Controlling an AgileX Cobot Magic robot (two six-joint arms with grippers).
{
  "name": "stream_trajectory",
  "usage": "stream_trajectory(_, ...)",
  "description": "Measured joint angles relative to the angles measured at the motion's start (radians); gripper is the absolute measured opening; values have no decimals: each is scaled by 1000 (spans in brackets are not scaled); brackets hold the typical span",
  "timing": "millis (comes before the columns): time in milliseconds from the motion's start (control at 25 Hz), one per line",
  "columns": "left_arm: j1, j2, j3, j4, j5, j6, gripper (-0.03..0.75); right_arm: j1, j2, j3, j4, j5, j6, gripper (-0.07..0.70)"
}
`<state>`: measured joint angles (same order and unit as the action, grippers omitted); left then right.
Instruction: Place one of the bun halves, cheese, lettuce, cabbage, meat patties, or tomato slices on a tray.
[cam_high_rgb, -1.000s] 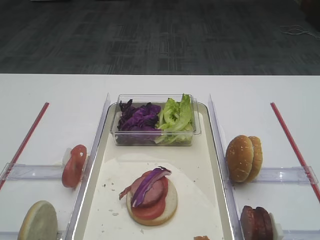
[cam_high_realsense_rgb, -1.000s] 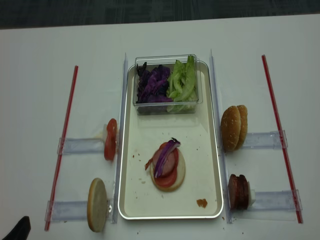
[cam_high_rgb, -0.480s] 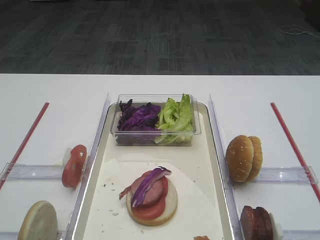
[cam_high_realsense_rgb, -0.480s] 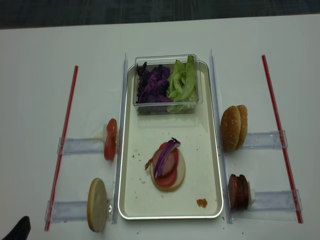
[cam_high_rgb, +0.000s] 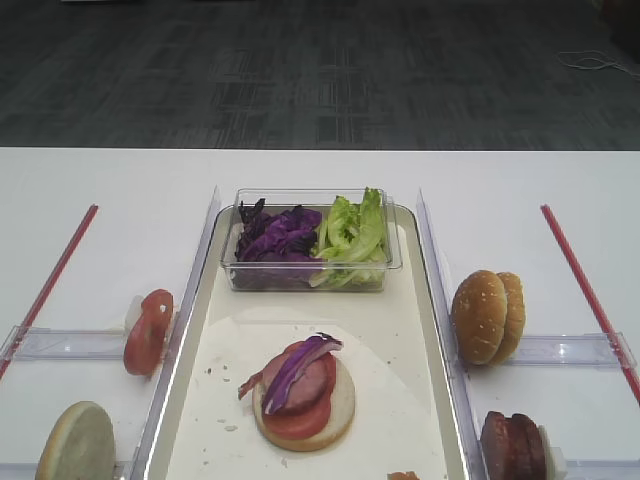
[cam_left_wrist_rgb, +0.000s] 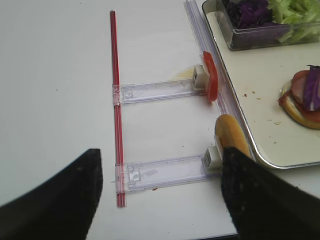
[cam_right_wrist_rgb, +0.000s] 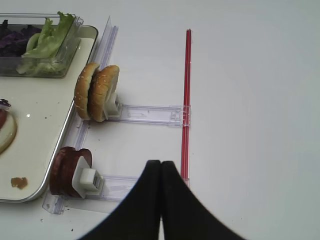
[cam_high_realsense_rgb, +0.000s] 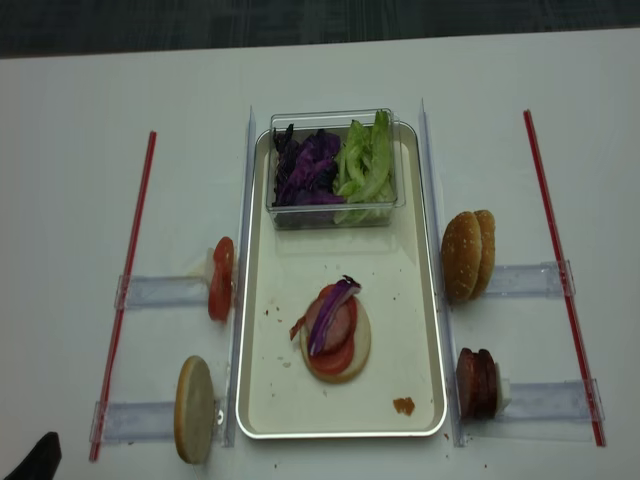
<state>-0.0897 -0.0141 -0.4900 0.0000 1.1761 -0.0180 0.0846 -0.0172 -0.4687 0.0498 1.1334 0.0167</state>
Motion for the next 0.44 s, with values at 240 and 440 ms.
stream_trajectory(240,0,0,0,0,0,0,468,0,0,0,0,0,0,13)
stream_trajectory(440,0,0,0,0,0,0,468,0,0,0,0,0,0,13)
